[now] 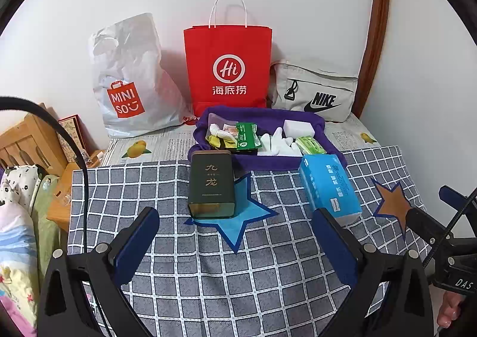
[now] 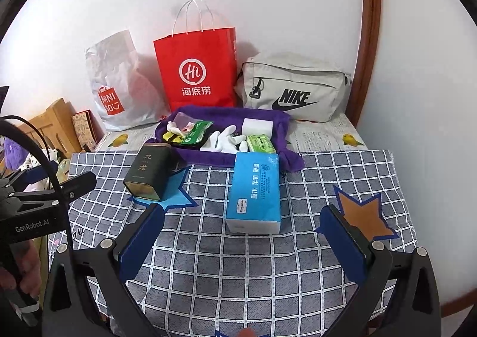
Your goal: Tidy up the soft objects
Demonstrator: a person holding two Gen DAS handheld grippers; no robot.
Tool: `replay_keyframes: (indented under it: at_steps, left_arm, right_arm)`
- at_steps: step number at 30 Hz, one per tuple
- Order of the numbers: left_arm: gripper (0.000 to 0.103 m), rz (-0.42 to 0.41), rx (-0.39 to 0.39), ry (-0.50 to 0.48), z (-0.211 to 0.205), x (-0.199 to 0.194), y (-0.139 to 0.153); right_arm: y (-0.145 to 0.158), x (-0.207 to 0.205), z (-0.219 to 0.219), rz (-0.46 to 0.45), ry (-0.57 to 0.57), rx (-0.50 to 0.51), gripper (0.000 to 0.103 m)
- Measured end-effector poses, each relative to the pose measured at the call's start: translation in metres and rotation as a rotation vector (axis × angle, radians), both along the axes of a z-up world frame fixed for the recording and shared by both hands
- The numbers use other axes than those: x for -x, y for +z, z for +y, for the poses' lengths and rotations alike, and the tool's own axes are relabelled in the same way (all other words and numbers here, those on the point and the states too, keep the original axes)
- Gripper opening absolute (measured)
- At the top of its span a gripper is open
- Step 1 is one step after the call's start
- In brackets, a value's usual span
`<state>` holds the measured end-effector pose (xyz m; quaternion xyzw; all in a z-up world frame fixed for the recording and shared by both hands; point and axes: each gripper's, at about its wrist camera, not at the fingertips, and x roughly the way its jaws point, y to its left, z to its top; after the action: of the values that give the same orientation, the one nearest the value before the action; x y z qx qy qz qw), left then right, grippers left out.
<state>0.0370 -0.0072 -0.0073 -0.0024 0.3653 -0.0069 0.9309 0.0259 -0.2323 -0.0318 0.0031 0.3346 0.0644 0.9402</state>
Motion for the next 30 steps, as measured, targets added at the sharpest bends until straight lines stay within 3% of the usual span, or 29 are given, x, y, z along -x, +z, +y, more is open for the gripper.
replay_keyframes:
  at_steps: [30]
  left_arm:
    - [0.103,0.003,-0.001,-0.001,0.0000,0.0005,0.0015]
  right_arm:
    - [0.0017,0.0049,-0.0008,-0.012,-0.004,-0.005,0.103]
